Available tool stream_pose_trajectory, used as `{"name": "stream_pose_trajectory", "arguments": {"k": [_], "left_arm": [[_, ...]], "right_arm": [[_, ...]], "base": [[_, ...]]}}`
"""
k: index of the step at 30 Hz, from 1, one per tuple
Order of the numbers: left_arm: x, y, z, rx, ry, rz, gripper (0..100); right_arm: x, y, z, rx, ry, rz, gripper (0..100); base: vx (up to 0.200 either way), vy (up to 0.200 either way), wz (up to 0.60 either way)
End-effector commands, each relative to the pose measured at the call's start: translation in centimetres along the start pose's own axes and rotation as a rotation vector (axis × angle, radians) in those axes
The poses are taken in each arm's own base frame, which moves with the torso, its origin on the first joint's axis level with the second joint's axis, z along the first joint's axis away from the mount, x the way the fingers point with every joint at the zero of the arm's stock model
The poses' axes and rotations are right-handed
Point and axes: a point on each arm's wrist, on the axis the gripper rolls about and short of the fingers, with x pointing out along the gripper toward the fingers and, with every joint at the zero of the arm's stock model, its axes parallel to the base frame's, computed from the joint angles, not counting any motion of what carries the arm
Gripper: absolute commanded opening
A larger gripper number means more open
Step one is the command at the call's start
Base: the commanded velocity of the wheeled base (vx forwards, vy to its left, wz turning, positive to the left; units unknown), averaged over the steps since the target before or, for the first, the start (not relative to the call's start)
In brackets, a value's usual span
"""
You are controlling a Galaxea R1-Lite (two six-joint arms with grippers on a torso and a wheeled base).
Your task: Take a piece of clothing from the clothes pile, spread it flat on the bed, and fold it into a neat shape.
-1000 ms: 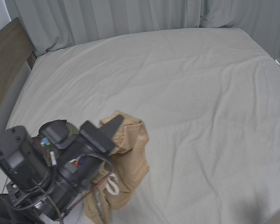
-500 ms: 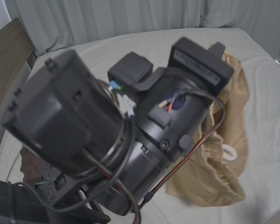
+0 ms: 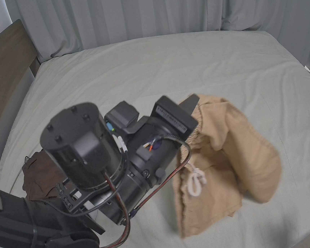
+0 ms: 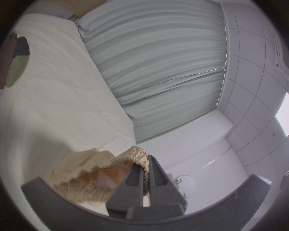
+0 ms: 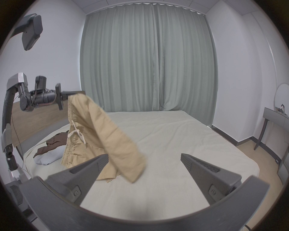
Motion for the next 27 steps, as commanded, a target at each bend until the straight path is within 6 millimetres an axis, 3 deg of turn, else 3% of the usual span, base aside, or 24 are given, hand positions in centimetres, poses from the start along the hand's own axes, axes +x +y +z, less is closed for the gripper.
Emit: {"name": "stream_pose_trajectory", "arguments": {"k": [1,6,19,27], "left_arm": [[-0.7,4.9,-0.2,0.066,0.002,0.134,0],[-2.3,7.3,0.2,0.112,-0.014,0.192,0],[-5.0,10.2,2.6,0.186,-0.115,0.250,0],[-7.8,12.6,4.6,0.268,-0.170,0.314,0]], "right_arm": [[0.0,0.0,-0.5,0.001,0.007,0.001,100],[0.0,0.0,-0.5,0.000,0.007,0.001,100],[0.0,0.0,-0.5,-0.002,0.007,0.003,100],[0.0,0.0,-0.5,-0.002,0.006,0.003,100]], "base": [[0.000,0.000,0.00],[0.000,0.000,0.00],[0.000,0.000,0.00],[0.000,0.000,0.00]]}}
